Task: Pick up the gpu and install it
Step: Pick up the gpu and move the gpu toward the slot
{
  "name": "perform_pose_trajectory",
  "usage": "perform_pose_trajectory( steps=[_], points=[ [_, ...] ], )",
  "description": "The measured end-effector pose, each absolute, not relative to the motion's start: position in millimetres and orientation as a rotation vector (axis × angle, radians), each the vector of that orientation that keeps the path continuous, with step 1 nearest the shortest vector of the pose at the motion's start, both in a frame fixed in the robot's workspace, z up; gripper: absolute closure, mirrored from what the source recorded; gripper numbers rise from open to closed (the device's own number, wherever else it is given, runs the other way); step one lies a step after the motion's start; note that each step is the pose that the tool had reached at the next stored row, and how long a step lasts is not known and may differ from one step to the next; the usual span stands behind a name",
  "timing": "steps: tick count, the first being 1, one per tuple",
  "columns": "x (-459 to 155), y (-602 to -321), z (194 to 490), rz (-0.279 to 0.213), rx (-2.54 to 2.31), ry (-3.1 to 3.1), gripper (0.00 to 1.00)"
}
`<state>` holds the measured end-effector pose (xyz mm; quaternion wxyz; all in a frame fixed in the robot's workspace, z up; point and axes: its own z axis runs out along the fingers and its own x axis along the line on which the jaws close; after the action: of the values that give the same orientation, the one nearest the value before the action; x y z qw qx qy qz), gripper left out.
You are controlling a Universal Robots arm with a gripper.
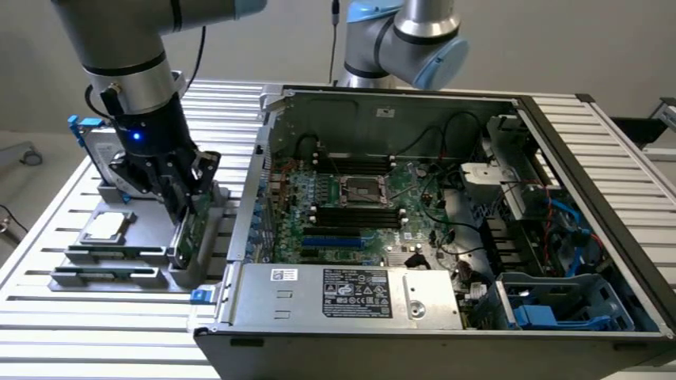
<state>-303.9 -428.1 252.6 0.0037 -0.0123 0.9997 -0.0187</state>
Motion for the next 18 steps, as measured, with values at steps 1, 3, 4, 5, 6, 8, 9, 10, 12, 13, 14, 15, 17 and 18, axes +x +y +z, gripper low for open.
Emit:
perform_pose_trajectory(
  steps=[1, 3, 4, 5, 6, 8, 9, 10, 12, 13, 14, 15, 17, 18],
  points=[
    [-306.1, -427.7, 250.8, -0.059, -0.039, 3.130, 0.64],
    [-307.2, -427.4, 247.1, -0.058, -0.041, 3.124, 0.64],
    [-307.2, -427.5, 246.2, -0.058, -0.044, 3.122, 0.64],
    [-307.3, -427.5, 245.3, -0.059, -0.047, 3.119, 0.64],
    [-307.3, -427.5, 244.5, -0.059, -0.049, 3.117, 0.64],
    [-307.2, -427.5, 243.5, -0.058, -0.053, 3.114, 0.64],
    [-307.2, -427.4, 243.2, -0.058, -0.054, 3.113, 0.64],
    [-307.3, -427.4, 243.1, -0.059, -0.055, 3.112, 0.64],
    [-307.2, -427.4, 242.6, -0.058, -0.056, 3.110, 0.64],
    [-307.2, -427.4, 242.5, -0.058, -0.057, 3.109, 0.64],
    [-307.2, -427.4, 242.3, -0.058, -0.057, 3.107, 0.64],
    [-307.2, -427.4, 242.3, -0.056, -0.057, 3.105, 0.64],
    [-307.3, -427.4, 242.2, -0.049, -0.057, 3.100, 0.64],
    [-307.4, -427.5, 242.1, -0.043, -0.057, 3.098, 0.64]
  ],
)
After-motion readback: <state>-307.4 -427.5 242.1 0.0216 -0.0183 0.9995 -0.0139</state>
